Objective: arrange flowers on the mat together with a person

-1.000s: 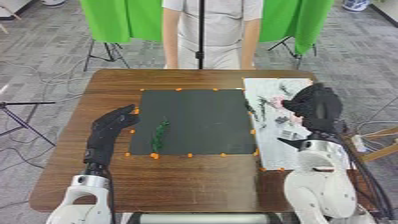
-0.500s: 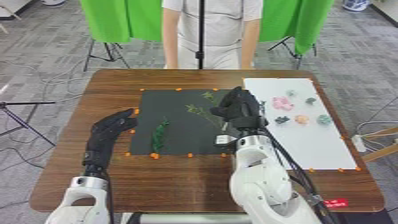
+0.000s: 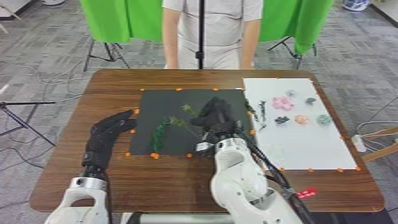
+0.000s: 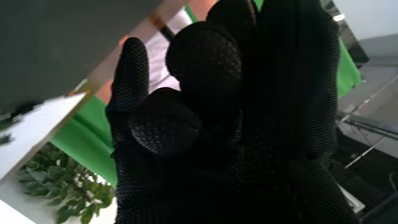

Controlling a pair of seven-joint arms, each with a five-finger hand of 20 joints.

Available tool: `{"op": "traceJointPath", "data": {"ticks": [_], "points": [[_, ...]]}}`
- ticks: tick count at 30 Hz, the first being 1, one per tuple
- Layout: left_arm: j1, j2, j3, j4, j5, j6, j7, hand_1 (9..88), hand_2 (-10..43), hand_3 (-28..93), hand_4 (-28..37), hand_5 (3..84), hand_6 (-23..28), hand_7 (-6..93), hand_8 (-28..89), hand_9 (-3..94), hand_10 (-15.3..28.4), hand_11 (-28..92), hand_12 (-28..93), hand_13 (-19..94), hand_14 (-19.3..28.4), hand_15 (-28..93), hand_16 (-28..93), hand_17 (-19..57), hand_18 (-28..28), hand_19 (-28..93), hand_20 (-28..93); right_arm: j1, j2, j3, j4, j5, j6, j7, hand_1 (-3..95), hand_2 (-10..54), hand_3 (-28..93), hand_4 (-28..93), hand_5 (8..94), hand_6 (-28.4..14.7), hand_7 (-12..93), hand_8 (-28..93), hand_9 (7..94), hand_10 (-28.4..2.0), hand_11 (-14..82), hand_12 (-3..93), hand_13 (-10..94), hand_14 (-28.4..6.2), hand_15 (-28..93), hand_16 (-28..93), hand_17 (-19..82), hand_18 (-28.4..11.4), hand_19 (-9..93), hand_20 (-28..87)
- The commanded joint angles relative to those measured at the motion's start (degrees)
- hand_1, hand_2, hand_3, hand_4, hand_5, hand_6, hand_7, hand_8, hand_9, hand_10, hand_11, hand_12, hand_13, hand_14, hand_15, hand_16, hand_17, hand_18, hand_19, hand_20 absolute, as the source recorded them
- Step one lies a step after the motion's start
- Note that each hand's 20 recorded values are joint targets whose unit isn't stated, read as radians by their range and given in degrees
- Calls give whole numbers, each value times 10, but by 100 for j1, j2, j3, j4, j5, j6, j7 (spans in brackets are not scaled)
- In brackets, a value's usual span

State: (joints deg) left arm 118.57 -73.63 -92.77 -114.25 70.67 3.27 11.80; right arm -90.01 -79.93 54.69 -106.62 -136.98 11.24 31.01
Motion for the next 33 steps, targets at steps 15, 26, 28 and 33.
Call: {"op": "traceJointPath", "data": {"ticks": [15,26,28,33], "points": [[-4,-38,88,87,12,-91,-96,313,-49,647,-158,513,64,132,-30,481,161,247,166,384,193,256,4,91,138,126,212,120,-211,-181,607,71,16,-2,862,-95,-283,408,869,0,277,123,884,-109,424,295,731,-124,747,397,299,-172,523,431],[-43,-54,117,100,33,-137,-95,314,-41,639,-154,505,62,132,-35,478,157,247,162,384,192,256,4,90,139,129,213,254,-238,-367,773,128,184,-90,844,-95,-283,410,865,13,281,123,886,-108,426,273,734,-120,743,391,301,-170,522,428],[-69,-41,125,110,34,-150,-106,313,-36,636,-153,503,60,134,-36,477,155,248,161,384,193,256,5,90,139,129,213,272,-249,-375,807,136,259,-103,836,-95,-283,413,864,17,280,124,888,-107,421,270,738,-118,738,388,302,-169,521,427],[-71,-37,127,115,28,-166,-100,313,-33,633,-148,501,59,139,-40,476,153,248,158,386,192,257,6,89,139,130,214,261,-237,-328,803,139,223,-146,815,-95,-283,404,854,20,248,117,891,-105,410,268,741,-115,729,387,302,-168,519,428]]}}
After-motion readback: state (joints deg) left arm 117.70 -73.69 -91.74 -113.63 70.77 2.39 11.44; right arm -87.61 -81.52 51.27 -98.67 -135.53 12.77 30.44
